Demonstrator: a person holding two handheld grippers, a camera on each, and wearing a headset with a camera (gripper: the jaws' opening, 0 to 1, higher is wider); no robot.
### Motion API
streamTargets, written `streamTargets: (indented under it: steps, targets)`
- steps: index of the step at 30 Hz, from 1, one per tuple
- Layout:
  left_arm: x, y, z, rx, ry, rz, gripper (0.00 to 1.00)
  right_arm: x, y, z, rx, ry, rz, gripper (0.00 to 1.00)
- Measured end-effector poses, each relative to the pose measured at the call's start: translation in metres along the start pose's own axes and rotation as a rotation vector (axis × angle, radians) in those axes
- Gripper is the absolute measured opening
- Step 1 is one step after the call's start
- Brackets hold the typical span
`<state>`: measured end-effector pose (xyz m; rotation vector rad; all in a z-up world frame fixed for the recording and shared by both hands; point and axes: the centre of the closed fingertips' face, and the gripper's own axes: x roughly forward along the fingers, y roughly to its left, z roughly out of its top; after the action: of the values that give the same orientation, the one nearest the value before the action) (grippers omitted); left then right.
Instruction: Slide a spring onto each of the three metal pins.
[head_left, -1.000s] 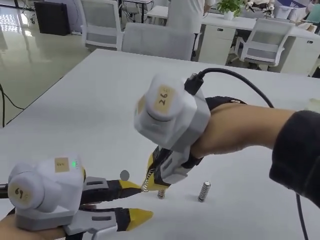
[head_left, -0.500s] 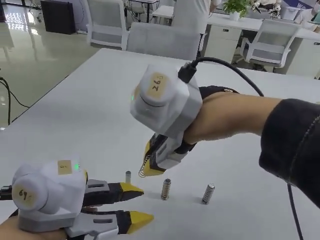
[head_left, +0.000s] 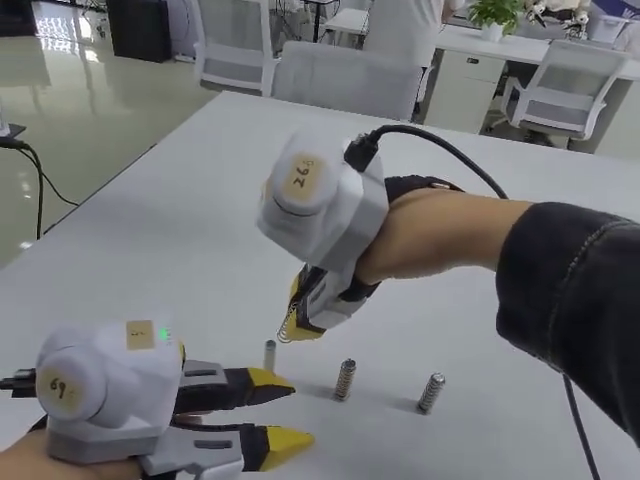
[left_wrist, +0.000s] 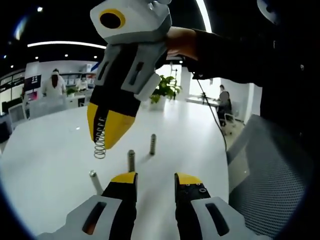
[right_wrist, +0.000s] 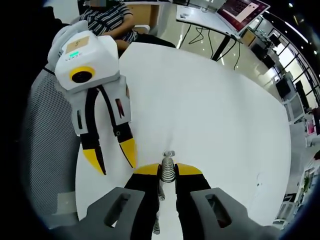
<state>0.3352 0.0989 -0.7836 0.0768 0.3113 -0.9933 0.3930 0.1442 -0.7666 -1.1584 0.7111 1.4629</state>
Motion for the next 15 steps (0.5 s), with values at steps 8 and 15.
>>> streamTargets:
  steps: [8,15]
  targets:
    - [0.0,0.0,-0.001,-0.003,0.002,0.001,0.23,0.011,-0.008,0.0,0.007,0.012,0.005,0.08]
    - [0.0,0.0,-0.001,-0.006,0.0,0.003,0.23,0.019,-0.008,0.001,0.003,0.026,0.02,0.08]
